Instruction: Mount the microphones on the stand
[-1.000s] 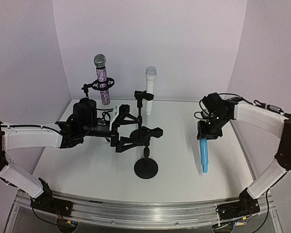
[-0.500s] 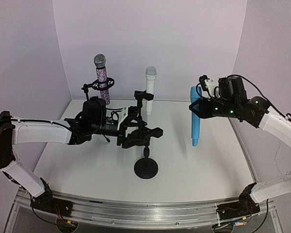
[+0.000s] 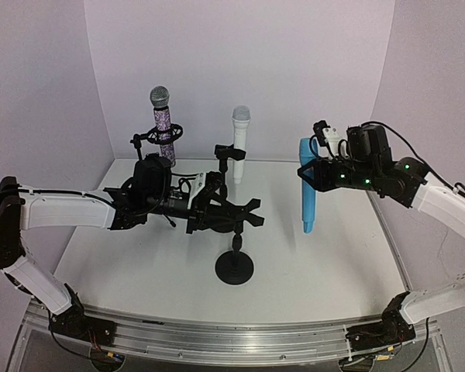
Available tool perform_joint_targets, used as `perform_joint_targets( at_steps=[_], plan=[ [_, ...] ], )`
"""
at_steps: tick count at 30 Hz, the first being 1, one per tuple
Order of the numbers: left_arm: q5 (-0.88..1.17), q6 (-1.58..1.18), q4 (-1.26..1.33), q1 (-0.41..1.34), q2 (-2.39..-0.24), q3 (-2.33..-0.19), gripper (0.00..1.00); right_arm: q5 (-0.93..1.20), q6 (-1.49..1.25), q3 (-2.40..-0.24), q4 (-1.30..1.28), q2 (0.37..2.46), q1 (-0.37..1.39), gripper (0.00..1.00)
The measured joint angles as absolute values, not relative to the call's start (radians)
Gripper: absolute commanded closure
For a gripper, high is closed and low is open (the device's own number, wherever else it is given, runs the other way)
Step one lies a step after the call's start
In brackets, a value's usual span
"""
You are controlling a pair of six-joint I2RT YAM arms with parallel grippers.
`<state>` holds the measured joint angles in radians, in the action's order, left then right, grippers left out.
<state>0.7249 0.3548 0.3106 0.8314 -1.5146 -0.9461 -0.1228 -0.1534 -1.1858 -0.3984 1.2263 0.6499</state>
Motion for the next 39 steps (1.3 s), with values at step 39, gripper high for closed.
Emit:
perform_joint_targets(
  at_steps=[39],
  plan=[
    [0.74, 0.355, 0.31, 0.831, -1.515, -0.947, 1.0, 0.24, 0.042, -0.874, 0.356, 1.293, 0.859, 1.0]
  ],
)
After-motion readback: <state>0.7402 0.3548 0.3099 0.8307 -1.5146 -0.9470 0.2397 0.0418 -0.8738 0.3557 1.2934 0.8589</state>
